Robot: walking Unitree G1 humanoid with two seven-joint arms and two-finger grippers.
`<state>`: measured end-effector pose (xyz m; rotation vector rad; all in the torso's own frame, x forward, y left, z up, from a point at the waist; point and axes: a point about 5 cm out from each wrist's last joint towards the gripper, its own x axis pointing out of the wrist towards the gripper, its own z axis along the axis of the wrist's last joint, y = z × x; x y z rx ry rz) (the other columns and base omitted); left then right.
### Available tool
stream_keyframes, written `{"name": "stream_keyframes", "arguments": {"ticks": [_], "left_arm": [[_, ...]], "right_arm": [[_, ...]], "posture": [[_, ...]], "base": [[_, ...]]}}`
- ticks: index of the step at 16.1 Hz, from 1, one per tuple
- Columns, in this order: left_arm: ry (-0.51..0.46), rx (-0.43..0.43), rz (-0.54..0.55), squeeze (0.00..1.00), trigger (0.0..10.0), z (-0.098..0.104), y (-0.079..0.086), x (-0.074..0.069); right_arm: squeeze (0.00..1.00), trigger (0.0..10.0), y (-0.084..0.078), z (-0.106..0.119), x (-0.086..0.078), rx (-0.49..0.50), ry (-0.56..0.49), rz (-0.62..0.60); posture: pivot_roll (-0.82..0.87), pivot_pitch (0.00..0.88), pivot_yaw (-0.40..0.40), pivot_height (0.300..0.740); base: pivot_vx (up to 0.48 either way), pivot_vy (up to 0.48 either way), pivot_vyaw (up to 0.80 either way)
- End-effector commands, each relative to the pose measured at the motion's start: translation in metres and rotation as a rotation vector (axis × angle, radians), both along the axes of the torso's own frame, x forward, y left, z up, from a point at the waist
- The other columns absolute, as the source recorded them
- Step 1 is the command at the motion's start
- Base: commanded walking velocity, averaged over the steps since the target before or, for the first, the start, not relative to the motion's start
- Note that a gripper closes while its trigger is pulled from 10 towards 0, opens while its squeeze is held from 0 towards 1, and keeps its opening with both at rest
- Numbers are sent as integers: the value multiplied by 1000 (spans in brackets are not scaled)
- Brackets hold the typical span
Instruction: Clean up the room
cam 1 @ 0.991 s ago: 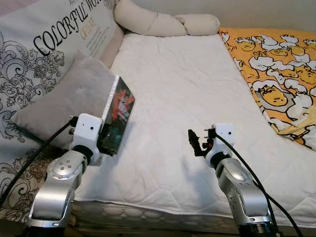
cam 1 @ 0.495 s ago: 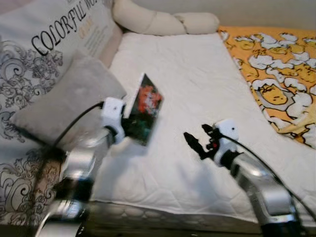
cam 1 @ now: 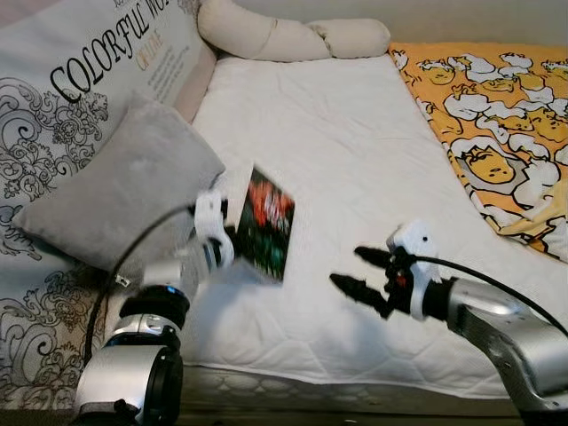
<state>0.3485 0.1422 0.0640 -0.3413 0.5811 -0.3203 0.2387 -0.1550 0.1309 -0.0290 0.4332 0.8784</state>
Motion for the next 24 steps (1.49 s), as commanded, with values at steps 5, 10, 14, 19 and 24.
{"name": "stream_keyframes", "arguments": {"ticks": [5, 10, 14, 19, 24], "left_arm": [[31, 80, 93, 0, 10000, -11, 0, 0], [40, 158, 64, 988, 10000, -19, -1, -4], [37, 181, 77, 1000, 10000, -19, 4, -4], [3, 414, -5, 1000, 10000, -21, 20, -5], [-143, 574, -106, 1000, 10000, -5, 27, 5]], "right_arm": [[0, 10000, 3, 2, -15, -24, 70, 58], [0, 10000, 1, 1, -19, -56, 98, 59], [0, 10000, 1, -2, -19, -80, 114, 59], [0, 10000, 3, -4, -11, -86, 104, 51], [0, 10000, 6, -10, -8, -81, 102, 42]], "posture": [[-198, 0, 26, 740], [-211, 0, 23, 740], [-213, 0, 14, 740], [-220, 0, 14, 740], [-195, 0, 10, 740]], "base": [[0, 0, 0], [0, 0, 0], [0, 0, 0], [0, 0, 0], [0, 0, 0]]}}
